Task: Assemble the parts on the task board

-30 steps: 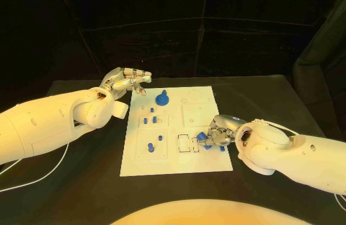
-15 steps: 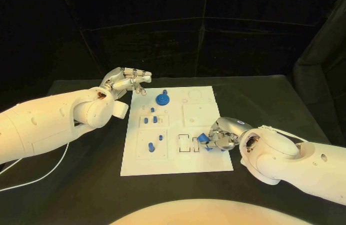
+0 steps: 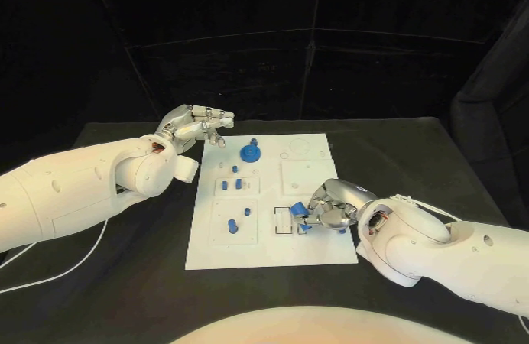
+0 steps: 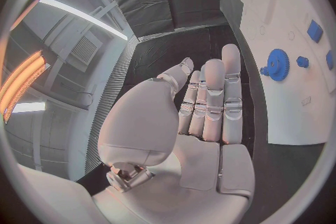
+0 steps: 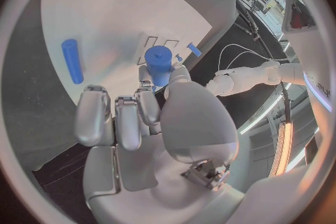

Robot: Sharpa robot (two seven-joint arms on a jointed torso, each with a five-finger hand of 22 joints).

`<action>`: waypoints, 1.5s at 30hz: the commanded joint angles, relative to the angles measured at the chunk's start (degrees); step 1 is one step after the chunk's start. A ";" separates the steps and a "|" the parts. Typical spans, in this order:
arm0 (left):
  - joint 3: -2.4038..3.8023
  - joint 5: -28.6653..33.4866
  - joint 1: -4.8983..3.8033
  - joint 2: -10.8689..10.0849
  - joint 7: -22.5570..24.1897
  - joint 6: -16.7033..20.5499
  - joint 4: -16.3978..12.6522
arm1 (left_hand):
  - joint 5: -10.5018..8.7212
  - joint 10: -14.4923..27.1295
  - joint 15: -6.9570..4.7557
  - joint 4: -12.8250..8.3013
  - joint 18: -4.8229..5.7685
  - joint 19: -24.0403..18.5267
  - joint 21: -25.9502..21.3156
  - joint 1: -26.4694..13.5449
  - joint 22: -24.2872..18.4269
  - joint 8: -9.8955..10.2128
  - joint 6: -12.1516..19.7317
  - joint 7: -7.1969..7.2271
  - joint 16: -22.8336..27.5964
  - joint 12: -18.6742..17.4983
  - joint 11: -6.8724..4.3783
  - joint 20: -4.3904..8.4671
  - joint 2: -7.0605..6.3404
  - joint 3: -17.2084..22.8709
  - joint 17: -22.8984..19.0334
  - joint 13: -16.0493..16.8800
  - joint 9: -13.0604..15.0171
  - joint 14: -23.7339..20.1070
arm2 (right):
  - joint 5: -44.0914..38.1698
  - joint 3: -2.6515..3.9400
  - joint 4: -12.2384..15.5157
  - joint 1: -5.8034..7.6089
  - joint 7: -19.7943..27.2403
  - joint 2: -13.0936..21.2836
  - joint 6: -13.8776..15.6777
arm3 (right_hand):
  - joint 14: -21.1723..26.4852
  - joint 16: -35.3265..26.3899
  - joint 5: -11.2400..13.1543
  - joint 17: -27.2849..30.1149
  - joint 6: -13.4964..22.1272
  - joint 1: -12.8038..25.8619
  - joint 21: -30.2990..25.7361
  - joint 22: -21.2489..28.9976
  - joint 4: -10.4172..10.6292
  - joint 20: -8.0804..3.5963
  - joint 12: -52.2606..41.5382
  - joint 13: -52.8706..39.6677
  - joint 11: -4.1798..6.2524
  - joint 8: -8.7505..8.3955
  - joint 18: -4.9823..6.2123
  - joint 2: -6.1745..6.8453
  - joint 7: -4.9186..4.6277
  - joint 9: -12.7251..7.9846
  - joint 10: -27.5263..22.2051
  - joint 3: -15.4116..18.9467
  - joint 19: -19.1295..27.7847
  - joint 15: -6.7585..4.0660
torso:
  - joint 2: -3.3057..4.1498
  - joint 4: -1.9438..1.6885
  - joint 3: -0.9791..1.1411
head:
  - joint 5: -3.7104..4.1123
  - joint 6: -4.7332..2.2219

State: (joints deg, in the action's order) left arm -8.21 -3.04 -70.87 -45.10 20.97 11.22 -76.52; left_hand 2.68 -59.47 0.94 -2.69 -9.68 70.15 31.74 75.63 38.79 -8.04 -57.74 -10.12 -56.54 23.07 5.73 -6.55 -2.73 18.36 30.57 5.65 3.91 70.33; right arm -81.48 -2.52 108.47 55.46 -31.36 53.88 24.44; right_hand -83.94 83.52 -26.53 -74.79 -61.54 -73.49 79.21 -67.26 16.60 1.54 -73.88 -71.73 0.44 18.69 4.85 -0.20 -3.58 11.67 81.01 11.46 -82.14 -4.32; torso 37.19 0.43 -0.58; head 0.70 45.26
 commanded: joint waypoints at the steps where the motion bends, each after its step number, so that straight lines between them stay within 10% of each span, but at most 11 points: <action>1: 0.04 0.17 -0.07 0.10 0.22 -0.70 -0.04 | 0.13 0.22 -0.06 -0.05 -0.69 0.34 -0.30 -0.14 -0.07 -0.28 0.38 0.02 -0.22 0.14 -0.01 0.07 0.27 -0.30 -0.02 0.06 -0.01 -0.32 | 2.59 0.03 -0.35 0.09 -0.77 -0.72 -0.45 | -3.51 0.15 0.15 -0.09 -1.06 0.87 0.27 -0.16 0.04 -0.05 0.03 -0.13 0.54 0.52 -0.64 -0.59 0.18 0.42 0.73 0.61 -0.30 -0.47 | 0.09 0.05 -0.04 | -0.10 0.09; 25: 0.04 0.17 -0.06 0.33 0.08 -0.76 0.05 | 0.13 0.22 -0.06 -0.05 -0.69 0.34 -0.30 -0.14 -0.07 -0.28 0.38 0.02 -0.22 0.14 -0.01 0.07 0.27 -0.30 -0.02 0.06 -0.01 -0.32 | 2.53 0.04 -3.61 0.10 -2.22 -5.92 -1.82 | -3.51 0.28 3.14 -0.45 -1.89 2.82 0.46 -0.55 0.00 -0.40 1.21 0.40 0.92 0.25 -0.70 -1.68 0.59 1.34 0.65 2.06 -0.36 -0.82 | 0.02 0.15 0.06 | -0.48 0.20; 29: 0.04 0.17 -0.06 0.35 0.07 -0.78 0.04 | 0.13 0.22 -0.06 -0.05 -0.69 0.34 -0.30 -0.14 -0.07 -0.28 0.38 0.02 -0.22 0.14 -0.01 0.07 0.27 -0.30 -0.02 0.06 -0.01 -0.32 | 1.96 0.04 -4.10 0.10 -2.42 -6.33 -1.83 | -3.49 0.24 7.05 -0.43 -1.95 4.08 0.43 -0.53 0.01 -0.41 1.56 0.44 0.92 0.04 -0.70 -1.90 0.60 1.73 0.64 3.07 -0.30 -0.81 | 0.03 0.15 0.07 | -0.51 0.24; 34: 0.04 0.17 -0.07 0.34 0.08 -0.79 0.02 | 0.13 0.31 -0.07 -0.13 -0.70 0.34 -0.38 -0.07 -0.13 -0.33 0.38 0.06 -0.22 0.31 -0.04 0.06 0.34 -0.34 -0.18 0.08 0.00 -0.43 | 0.43 0.04 -4.51 0.09 -2.92 -6.76 -1.70 | -3.43 0.12 18.14 -0.29 -2.03 8.43 0.34 -0.44 0.03 -0.45 2.75 1.15 0.89 -0.16 -0.67 -2.61 0.66 2.44 0.31 5.19 -0.20 -0.83 | 0.03 0.15 0.07 | -0.57 0.21; 37: 0.04 0.17 -0.07 0.32 0.08 -0.78 0.03 | 0.13 0.31 -0.07 -0.13 -0.70 0.34 -0.38 -0.07 -0.13 -0.33 0.38 0.06 -0.22 0.31 -0.04 0.06 0.34 -0.34 -0.18 0.08 0.00 -0.43 | -0.69 0.04 -4.56 0.09 -3.23 -7.03 -1.60 | -3.36 -0.05 23.45 -0.03 -1.91 11.05 0.18 -0.19 0.23 -0.45 3.53 1.68 0.90 -0.29 -0.62 -1.19 0.60 2.81 0.04 6.08 -0.06 -0.82 | 0.04 0.15 0.09 | -0.56 0.26; 42: 0.04 0.17 -0.07 0.32 0.05 -0.80 0.05 | 0.13 0.31 -0.07 -0.13 -0.70 0.34 -0.38 -0.07 -0.13 -0.33 0.38 0.06 -0.22 0.31 -0.04 0.06 0.34 -0.34 -0.18 0.08 0.00 -0.43 | -2.32 0.04 -4.54 0.09 -3.85 -7.29 -1.72 | -3.25 -0.35 23.71 0.33 -1.81 19.35 -0.12 0.14 0.34 -0.50 3.94 1.49 0.91 -0.49 -0.56 5.74 0.61 3.57 -0.07 0.86 0.12 -0.85 | 0.05 0.24 0.11 | -1.04 0.25; 45: 0.04 0.17 -0.07 0.35 0.04 -0.85 0.03 | 0.13 0.31 -0.07 -0.13 -0.70 0.34 -0.38 -0.07 -0.13 -0.33 0.38 0.06 -0.22 0.31 -0.04 0.06 0.34 -0.34 -0.18 0.08 0.00 -0.43 | -2.77 0.04 -4.35 0.09 -3.76 -7.31 -1.80 | -3.24 -0.42 23.70 0.42 -1.79 20.00 -0.18 0.21 0.44 -0.49 3.96 1.38 0.90 -0.55 -0.55 6.72 0.61 3.74 -0.05 -0.27 0.15 -0.84 | 0.02 0.20 0.07 | -0.99 0.28</action>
State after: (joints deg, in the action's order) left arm -8.21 -3.04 -70.86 -44.82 20.84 11.05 -76.45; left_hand 2.68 -59.47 0.94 -2.69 -9.69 70.16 31.74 75.63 38.71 -8.04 -57.74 -10.12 -56.54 23.07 5.73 -6.55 -2.73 18.36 30.44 5.63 3.91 70.33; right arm -82.11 -2.52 103.89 55.47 -34.65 46.61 22.95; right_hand -83.84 83.30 -3.01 -74.41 -63.42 -53.59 79.42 -67.13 17.05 1.13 -70.01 -70.29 1.33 18.41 4.86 6.09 -2.66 15.35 81.25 11.35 -82.13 -4.84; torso 37.22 0.61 -0.49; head -0.29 45.52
